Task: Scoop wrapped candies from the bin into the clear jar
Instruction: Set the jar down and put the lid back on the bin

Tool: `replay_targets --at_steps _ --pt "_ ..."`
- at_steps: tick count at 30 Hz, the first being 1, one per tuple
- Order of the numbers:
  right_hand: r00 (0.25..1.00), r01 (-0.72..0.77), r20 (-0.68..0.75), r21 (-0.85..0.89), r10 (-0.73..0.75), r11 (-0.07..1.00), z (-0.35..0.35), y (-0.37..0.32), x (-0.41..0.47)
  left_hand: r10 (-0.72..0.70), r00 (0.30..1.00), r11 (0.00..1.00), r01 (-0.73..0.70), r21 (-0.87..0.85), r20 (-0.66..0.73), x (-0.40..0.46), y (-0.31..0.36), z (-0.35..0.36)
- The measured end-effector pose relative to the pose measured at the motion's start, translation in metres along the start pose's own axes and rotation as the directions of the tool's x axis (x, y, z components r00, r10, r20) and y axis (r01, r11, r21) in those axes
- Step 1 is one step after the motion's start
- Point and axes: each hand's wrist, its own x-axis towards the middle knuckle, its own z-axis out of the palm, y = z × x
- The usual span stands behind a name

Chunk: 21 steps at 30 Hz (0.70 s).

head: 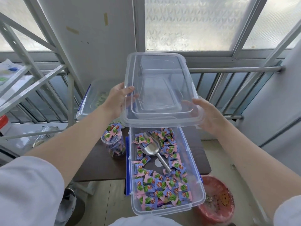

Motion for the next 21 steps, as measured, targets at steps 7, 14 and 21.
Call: replay_targets --at_steps 7,14,21 --pt "0.949 0.016 -0.296 -0.312 -0.114 0.950 0.007 -0.006 0.022 -0.091 0.996 0.996 0.091 0.013 -0.008 -0.048 -0.037 -0.004" --pt "0.895 -0.166 -0.433 -0.549 -0.109 0.819 -0.013 0.073 0.008 -0.096 0.989 0.897 0.136 0.420 -0.117 -0.064 -0.077 -0.024" --pt "0.890 -0.217 -0.423 -0.722 -0.171 0.657 -0.014 0.101 -0.009 -0.078 0.983 0.745 0.169 0.646 -0.167 -0.078 -0.110 -0.029"
